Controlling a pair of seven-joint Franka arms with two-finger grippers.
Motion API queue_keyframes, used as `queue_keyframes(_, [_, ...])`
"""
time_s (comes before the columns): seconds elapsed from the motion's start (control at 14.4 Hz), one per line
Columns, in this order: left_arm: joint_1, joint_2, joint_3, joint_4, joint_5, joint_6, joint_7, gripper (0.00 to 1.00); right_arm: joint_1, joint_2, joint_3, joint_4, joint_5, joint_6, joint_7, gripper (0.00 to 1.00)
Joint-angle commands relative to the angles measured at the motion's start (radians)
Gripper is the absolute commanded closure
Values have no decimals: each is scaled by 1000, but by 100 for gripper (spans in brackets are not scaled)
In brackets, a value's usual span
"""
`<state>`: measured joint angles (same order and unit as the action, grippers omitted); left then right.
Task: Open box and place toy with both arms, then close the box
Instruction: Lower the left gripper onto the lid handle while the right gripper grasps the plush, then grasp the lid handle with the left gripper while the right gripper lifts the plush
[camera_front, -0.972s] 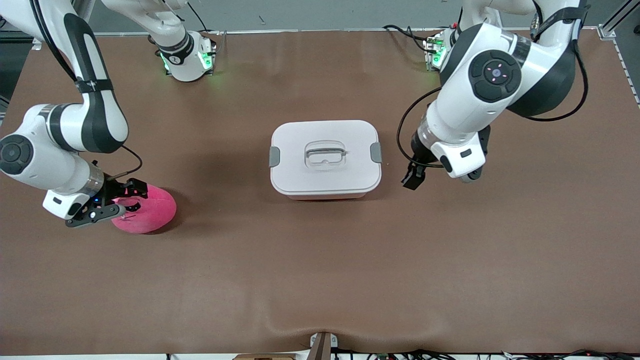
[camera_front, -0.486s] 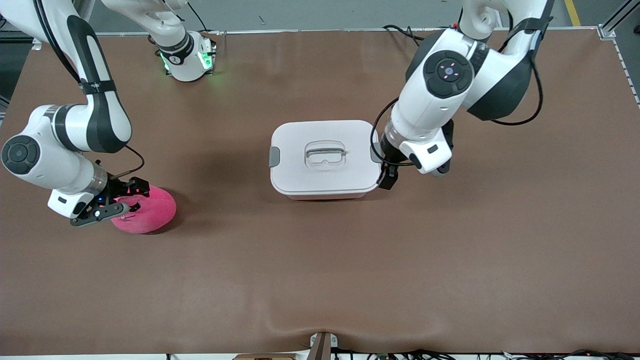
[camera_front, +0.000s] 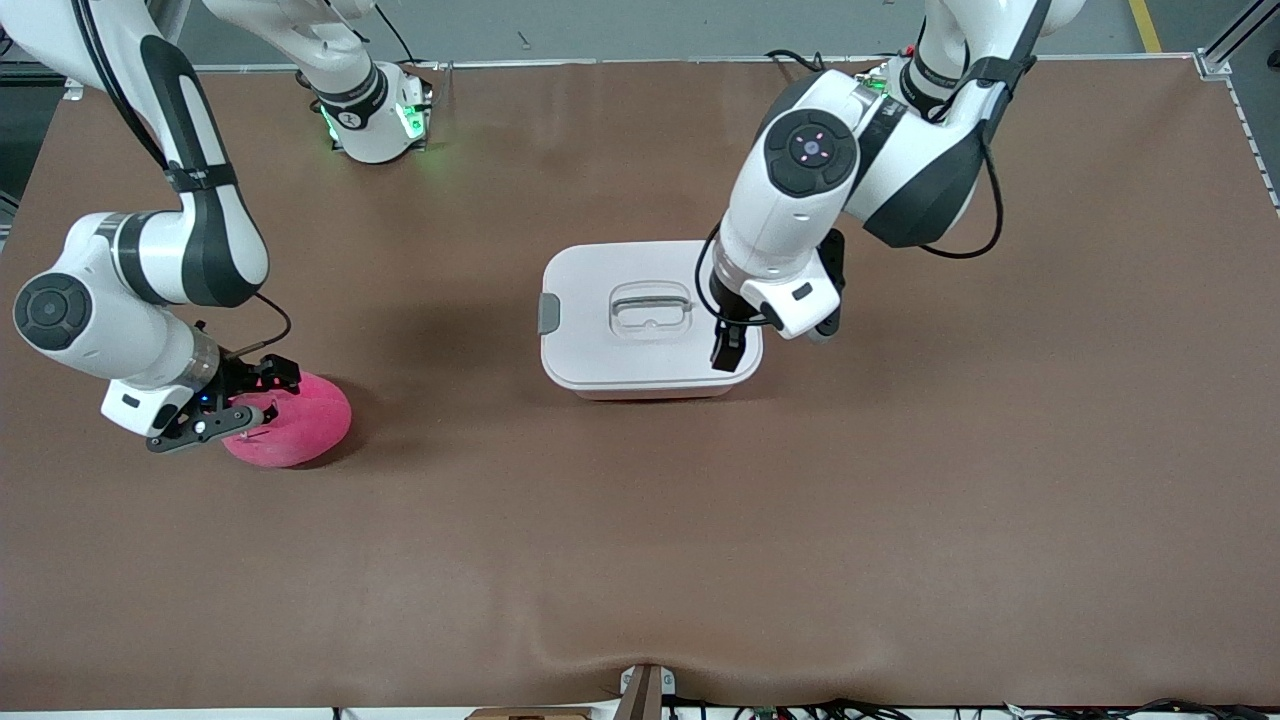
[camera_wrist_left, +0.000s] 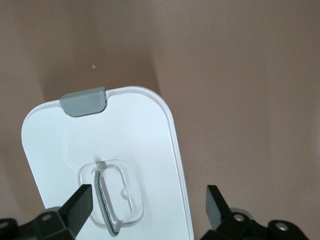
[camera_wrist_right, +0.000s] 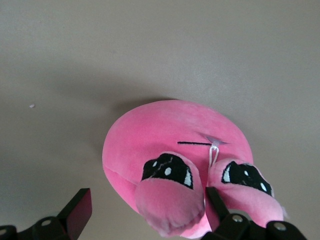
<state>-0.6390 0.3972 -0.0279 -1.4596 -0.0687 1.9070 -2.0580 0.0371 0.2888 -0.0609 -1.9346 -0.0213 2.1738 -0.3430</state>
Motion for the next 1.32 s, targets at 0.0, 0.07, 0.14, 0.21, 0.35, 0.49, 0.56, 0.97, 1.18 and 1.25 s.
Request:
queue_keyframes(0.0, [-33,25,10,22,40,12,-76,0,9,3,-4,-12,-20,12,-2,0])
queue_keyframes(0.07, [-45,29,10,22,40,20,-99,0,7,7,-4,-10,-20,15,-2,0])
queue_keyframes(0.14, [-50,37,10,22,44,23,-114,0,7,12,-4,-10,-20,27,-2,0])
queue_keyframes(0.21, [-60,38,8,22,55,23,-132,0,7,19,-4,-10,-20,34,-2,0])
queue_keyframes(0.35, [-73,48,8,22,66,27,-172,0,7,24,-4,-10,-20,35,-2,15])
queue_keyframes(0.49, [-91,69,8,22,70,41,-203,0,1,26,-4,-10,-20,34,-2,58])
queue_keyframes(0.56, [-106,78,9,22,70,50,-232,0,0,27,-4,-10,-20,35,-2,72])
queue_keyframes(0.97, [-152,109,8,16,83,102,-346,0,-3,21,-7,-1,-22,32,-36,100])
queue_keyframes(1.18, [-160,121,6,10,83,103,-389,0,-9,12,-11,26,-22,24,-151,100])
queue_keyframes(1.25, [-162,123,6,-1,83,103,-396,0,-22,12,-10,43,-22,23,-196,100])
